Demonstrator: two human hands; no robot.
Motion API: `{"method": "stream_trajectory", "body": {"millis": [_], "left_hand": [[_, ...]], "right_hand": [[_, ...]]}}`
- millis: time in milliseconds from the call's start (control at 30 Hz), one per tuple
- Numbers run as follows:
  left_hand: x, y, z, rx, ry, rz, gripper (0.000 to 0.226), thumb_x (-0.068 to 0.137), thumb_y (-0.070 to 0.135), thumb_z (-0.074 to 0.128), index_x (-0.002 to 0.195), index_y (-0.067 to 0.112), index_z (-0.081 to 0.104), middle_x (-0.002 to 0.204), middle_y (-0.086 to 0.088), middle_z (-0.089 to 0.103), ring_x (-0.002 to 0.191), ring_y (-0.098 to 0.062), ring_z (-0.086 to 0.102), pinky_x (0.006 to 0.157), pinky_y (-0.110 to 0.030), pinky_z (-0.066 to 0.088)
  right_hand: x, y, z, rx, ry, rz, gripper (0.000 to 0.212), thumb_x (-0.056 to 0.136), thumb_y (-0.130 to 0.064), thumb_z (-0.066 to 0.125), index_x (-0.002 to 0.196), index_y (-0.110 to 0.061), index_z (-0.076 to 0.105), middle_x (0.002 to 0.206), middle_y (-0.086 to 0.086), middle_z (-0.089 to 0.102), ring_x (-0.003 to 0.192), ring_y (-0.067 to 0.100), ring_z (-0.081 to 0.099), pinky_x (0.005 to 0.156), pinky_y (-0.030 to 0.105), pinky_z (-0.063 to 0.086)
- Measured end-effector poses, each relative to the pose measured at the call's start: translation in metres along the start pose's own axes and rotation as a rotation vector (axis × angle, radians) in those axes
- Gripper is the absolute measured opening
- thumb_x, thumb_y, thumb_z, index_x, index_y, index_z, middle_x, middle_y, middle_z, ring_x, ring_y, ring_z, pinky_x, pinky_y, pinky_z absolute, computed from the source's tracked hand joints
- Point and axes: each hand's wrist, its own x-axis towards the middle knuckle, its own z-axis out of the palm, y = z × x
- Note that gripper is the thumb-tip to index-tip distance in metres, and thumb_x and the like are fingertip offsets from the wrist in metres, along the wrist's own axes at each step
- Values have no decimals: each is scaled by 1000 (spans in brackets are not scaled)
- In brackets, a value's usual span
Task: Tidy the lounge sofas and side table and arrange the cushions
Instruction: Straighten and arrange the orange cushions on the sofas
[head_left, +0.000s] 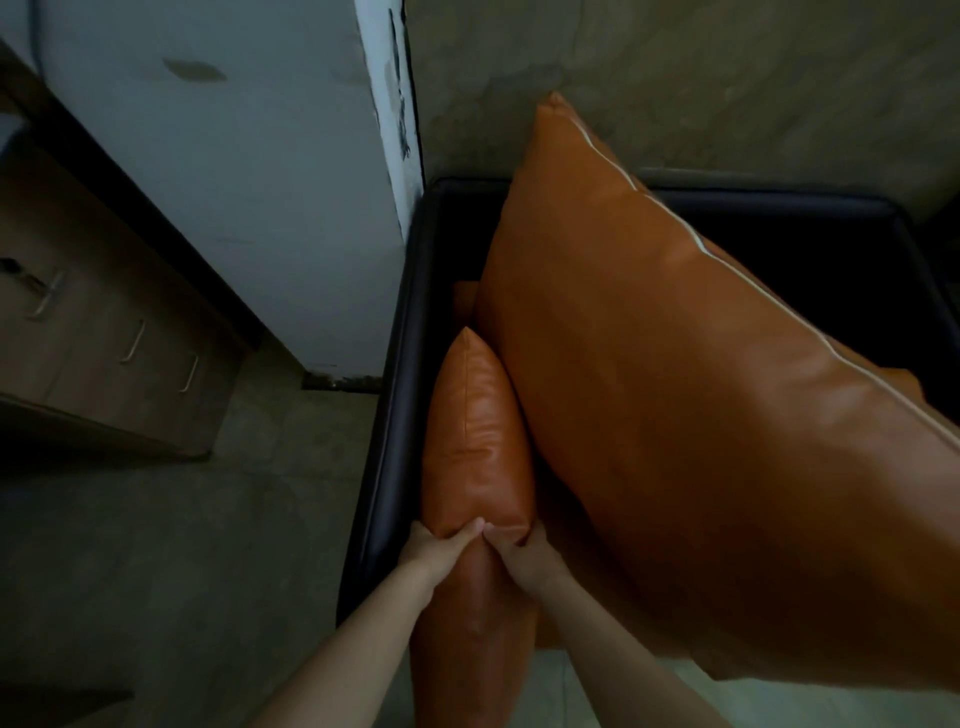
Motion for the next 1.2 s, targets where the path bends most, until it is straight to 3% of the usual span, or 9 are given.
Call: {"method": "stream_trajectory", "body": {"millis": [233,367,433,600,767,967,1200], "left_hand": [[-20,27,15,99,138,-24,103,72,54,77,147,6,25,141,-17,46,121,-34,53,97,-42,49],[-42,66,30,156,191,79,111,71,60,75,153,13,16,148,-15,38,129,-34,46,104,-45,44],[-60,87,36,139,205,155,103,77,54,72,155,18,15,154,-12,32,135,-32,39,109,-46,39],[-108,139,46,79,186,338,75,87,40,68,150,22,31,151,-9,38,134,-28,42,109,-42,39],[-156,192,56,111,156,571,52,90,25,67,138,15,50,139,-12,52,126,-23,51,101,-29,39],[-191,238,74,194,116,706,44,91,26,66,132,15,54,130,-9,58,113,-17,55,90,-25,38],[-198,286,117,251,-3,820,40,92,28,64,130,19,56,126,-4,59,111,-17,56,90,-26,43]], "right_hand": [[-19,-9,-33,36,9,-130,82,89,-58,54,152,-17,20,149,11,40,131,30,46,105,35,42],[-37,-20,-60,24,26,-216,81,92,-57,51,153,-17,17,152,11,36,135,30,41,106,35,38],[-47,-28,-75,12,36,-259,79,94,-55,49,153,-17,15,154,11,33,137,30,38,106,35,37],[-81,-56,-123,19,41,-445,73,96,-49,51,154,-18,18,154,11,34,138,28,38,108,34,36],[-108,-79,-179,34,134,-552,65,96,-43,52,151,-17,27,151,9,39,136,25,41,107,30,35],[-139,-99,-231,22,222,-662,57,96,-37,56,144,-13,39,143,10,48,129,22,48,98,22,36],[-162,-101,-296,122,426,-673,45,94,-33,60,135,-16,50,127,10,60,114,23,58,93,30,44]]}}
